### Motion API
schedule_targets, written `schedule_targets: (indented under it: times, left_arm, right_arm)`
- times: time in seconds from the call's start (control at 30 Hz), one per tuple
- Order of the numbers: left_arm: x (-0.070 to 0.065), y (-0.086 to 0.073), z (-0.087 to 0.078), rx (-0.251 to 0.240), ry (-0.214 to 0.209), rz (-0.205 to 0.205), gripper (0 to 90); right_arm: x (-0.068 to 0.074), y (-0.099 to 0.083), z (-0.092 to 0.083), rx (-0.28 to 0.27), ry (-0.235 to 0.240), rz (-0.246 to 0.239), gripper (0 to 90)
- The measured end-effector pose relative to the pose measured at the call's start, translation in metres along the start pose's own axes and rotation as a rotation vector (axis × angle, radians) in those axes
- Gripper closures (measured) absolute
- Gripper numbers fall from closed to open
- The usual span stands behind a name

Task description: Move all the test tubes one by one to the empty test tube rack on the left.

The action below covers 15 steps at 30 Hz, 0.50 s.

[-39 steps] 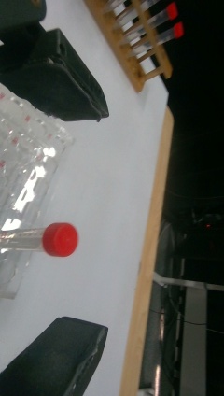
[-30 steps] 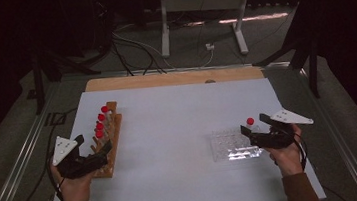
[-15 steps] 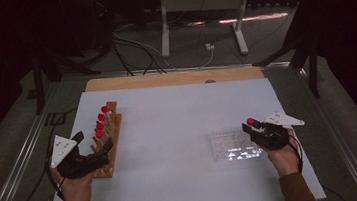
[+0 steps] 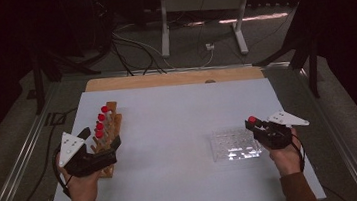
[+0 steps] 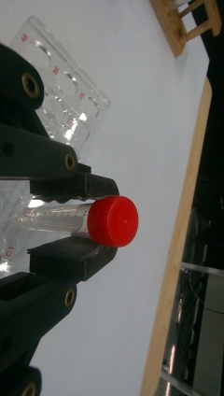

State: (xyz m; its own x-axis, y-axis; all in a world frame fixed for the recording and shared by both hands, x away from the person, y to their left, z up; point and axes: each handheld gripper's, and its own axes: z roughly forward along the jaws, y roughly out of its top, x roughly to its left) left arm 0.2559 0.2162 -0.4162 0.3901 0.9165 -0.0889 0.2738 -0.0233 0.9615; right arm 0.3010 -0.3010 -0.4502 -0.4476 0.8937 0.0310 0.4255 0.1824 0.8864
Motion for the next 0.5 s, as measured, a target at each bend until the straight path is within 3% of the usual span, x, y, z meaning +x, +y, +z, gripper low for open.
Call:
schedule_targets:
  times: [0.5]
  left_arm:
    - [-0.045, 0.000, 0.032, 0.046, -0.101, 0.076, 0.8]
  right_arm:
    - [0.008, 0.023, -0.027, -0.102, -0.037, 0.010, 70.2]
